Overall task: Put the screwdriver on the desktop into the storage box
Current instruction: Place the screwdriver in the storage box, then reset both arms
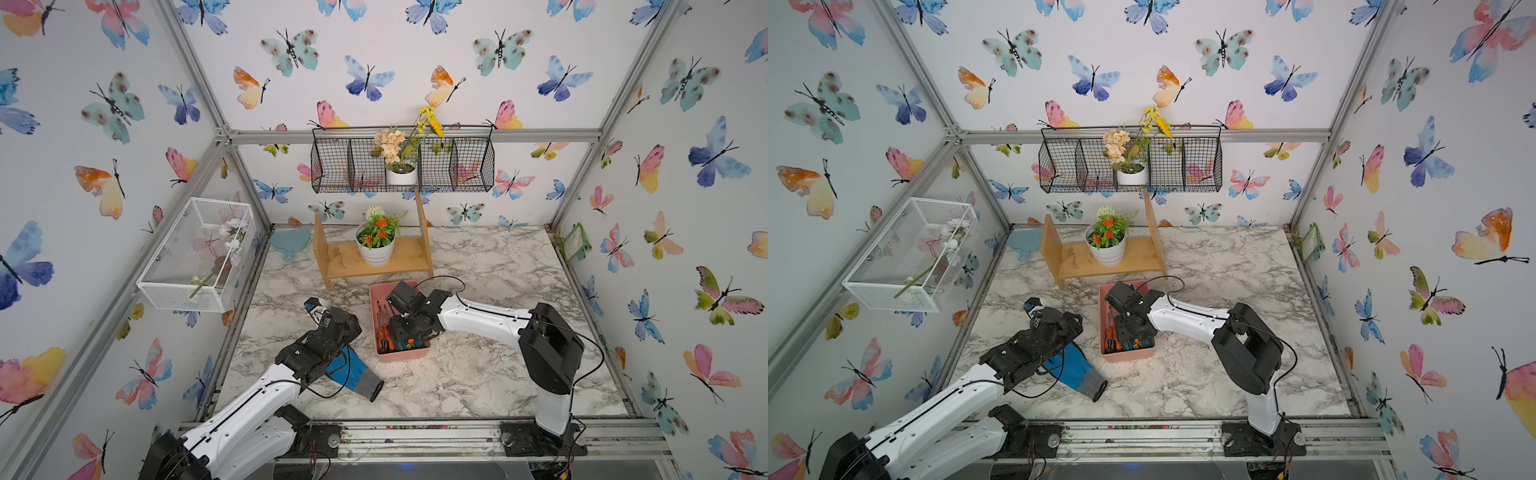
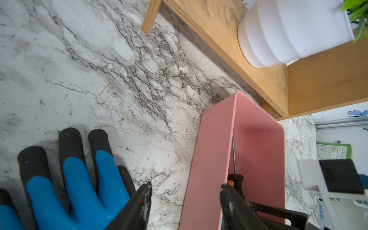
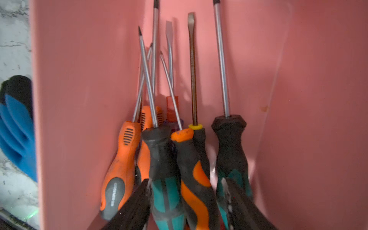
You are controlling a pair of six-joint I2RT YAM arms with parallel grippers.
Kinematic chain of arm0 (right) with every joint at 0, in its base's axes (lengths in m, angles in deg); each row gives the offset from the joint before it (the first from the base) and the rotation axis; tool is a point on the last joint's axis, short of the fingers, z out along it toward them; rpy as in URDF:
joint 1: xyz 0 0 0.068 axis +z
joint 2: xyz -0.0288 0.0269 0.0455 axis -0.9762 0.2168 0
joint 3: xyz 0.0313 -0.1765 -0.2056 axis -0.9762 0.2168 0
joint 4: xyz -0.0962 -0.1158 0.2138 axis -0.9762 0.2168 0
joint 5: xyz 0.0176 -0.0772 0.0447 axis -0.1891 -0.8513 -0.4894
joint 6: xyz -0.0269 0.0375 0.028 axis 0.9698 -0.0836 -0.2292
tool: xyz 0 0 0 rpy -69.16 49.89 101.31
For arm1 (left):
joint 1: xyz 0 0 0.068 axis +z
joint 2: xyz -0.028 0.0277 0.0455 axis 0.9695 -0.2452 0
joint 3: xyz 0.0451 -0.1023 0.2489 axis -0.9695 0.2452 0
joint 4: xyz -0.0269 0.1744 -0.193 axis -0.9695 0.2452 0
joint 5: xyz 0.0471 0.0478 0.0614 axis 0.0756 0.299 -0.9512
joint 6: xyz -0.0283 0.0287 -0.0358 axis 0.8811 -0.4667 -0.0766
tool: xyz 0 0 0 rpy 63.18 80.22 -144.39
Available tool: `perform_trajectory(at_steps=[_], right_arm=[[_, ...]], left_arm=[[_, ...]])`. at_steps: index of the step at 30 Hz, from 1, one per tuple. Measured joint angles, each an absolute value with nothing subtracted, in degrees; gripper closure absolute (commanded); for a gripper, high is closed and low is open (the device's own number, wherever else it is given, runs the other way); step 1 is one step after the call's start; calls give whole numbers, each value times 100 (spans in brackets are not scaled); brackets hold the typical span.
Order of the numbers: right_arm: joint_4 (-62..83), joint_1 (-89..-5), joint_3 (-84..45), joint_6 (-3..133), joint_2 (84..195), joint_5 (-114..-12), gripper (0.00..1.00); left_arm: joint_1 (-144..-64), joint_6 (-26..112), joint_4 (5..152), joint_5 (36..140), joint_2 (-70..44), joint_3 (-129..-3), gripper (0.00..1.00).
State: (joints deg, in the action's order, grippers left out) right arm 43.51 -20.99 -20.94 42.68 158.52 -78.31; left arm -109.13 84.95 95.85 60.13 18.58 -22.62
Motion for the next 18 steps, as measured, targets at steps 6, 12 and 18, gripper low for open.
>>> perform_trajectory(at_steps=[6,12,18], right_arm=[[3728,-2097,-1157,4518,13869,-9007,23],[1958,-2569,574,5270,11382,-11374,12],[-14,-5015,2671,6314,11074,-11953,9]], left_arm=[[-10718,8353,9789,5678,1939,-2264,38],[-10145,7988,9668,4905,2050,-2271,8],[-9739,6978,8608,3949,1281,-2306,1]])
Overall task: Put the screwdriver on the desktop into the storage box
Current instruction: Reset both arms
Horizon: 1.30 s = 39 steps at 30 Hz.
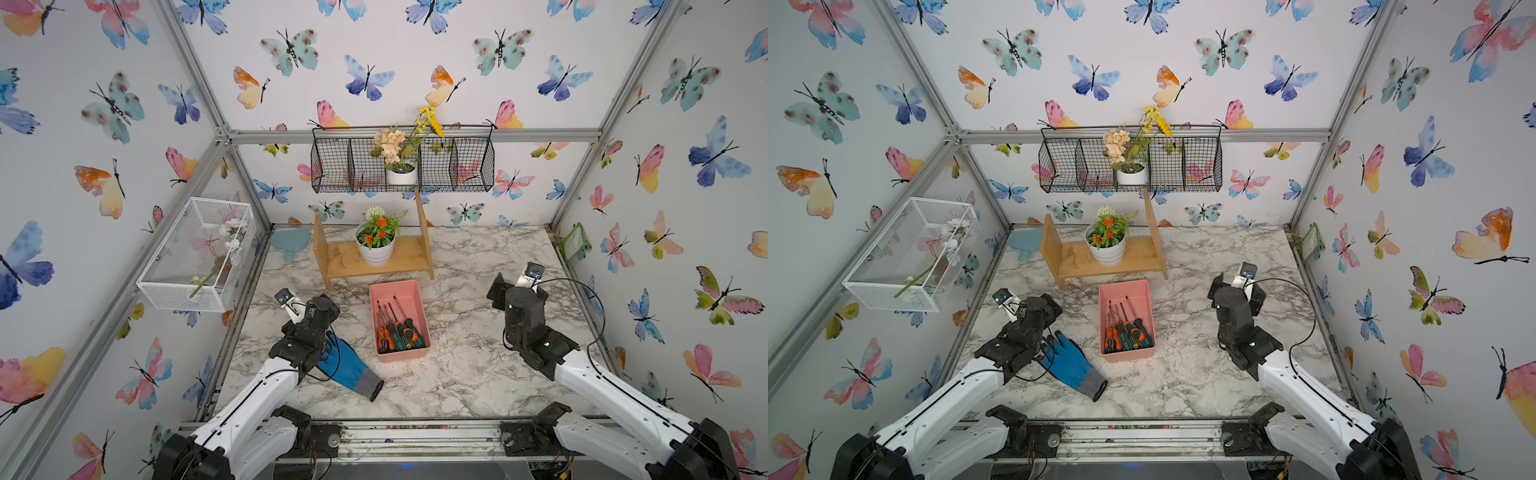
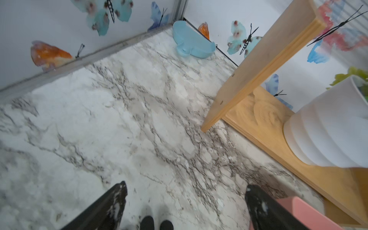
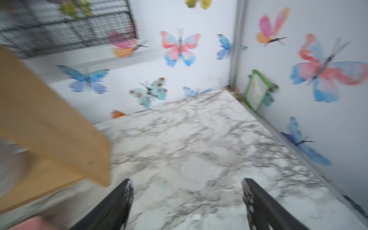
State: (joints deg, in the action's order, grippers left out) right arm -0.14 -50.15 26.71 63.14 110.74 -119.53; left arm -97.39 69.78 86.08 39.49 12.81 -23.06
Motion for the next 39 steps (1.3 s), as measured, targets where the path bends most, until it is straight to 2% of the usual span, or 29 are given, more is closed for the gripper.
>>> perform_trajectory(at_steps=[4,9,14,18,19,22,30,39], right_arm=[[-1002,-5642,3309,7077,12265,-11872,8],[-3419,-5978,3980,7822,13506,-11464,8],[-4984,-6378,4408,8117,13937,-10594,11],[-6315,-6907,4817,8104,14210,-9842,11],[-6287,-6966,4821,8085,14236,-9744,11],[-6350,-7049,4773,8019,14184,-9453,2],[-6112,-7080,4445,7951,14164,-9175,2],[-5913,-7082,4395,7940,14160,-9138,2]], left_arm=[[-9606,5926,7883,3469,623,-2404,1],[-9295,4545,6195,3412,500,-1773,1],[-8777,3828,4954,3783,485,-909,1],[-8476,3459,4163,4210,218,-763,1],[-8445,3371,3981,4312,120,-761,1],[-8399,3161,3343,4655,-284,-728,1],[-8062,3004,1931,5414,-1117,-317,1],[-8052,3006,1774,5578,-1095,-312,1]])
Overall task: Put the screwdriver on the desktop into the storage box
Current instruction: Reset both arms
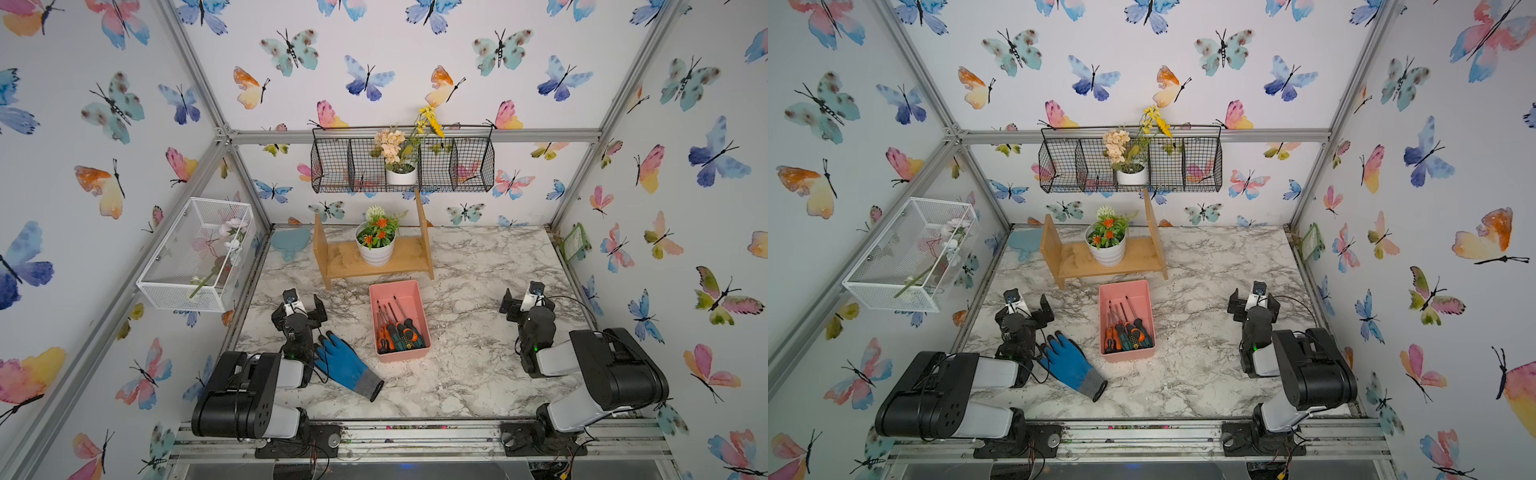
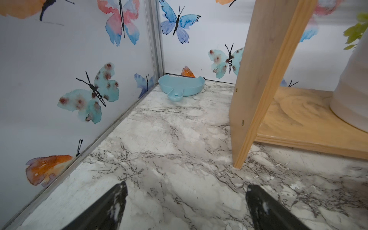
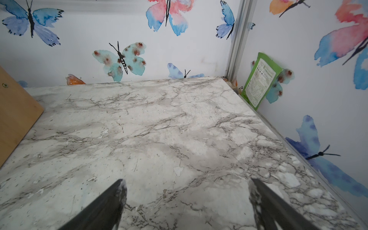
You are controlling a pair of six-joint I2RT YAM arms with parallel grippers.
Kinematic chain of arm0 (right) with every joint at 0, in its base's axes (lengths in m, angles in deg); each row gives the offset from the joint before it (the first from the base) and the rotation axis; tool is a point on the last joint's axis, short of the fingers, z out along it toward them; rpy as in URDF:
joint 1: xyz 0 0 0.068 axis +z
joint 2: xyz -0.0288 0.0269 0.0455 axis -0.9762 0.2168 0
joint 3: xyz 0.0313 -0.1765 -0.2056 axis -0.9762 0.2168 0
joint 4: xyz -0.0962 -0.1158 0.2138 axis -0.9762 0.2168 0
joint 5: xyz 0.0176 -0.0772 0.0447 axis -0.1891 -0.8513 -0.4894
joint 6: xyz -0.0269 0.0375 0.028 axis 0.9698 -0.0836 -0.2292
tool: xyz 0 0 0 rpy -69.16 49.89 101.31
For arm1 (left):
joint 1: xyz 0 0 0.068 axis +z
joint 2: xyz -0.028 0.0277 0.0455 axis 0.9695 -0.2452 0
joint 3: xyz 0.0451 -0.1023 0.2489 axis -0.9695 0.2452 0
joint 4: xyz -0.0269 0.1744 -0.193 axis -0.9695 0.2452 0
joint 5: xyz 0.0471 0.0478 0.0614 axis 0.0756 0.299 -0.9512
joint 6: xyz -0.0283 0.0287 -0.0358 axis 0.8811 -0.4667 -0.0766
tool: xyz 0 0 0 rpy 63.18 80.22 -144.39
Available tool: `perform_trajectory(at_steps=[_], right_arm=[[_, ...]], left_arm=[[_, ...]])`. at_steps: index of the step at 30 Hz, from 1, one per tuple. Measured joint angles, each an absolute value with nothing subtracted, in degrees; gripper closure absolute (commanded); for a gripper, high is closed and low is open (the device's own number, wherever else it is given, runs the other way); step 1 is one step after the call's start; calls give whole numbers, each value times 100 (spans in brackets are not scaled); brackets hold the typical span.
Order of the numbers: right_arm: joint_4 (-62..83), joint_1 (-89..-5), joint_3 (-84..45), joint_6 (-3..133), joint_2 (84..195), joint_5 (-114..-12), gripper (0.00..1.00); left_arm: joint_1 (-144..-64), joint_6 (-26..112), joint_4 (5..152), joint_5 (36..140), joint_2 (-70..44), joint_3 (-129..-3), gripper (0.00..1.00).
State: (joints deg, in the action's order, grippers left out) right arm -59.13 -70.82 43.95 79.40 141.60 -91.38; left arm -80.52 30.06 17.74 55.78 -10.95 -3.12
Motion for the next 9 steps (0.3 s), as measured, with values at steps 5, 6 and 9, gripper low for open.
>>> perform_trajectory(at_steps=[5,6,9], right_arm=[[-5843,-7082,4391,7940,14160,-9136,1],[-5837,-7082,4391,7940,14160,-9136,2],[-5830,-7080,4391,7940,14160,-9136,2]], left_arm=[[-8052,3015,1859,5606,-1091,-374,1],[-8052,3017,1870,5613,-1091,-387,1],[-8045,3019,1887,5630,-1089,-391,1]])
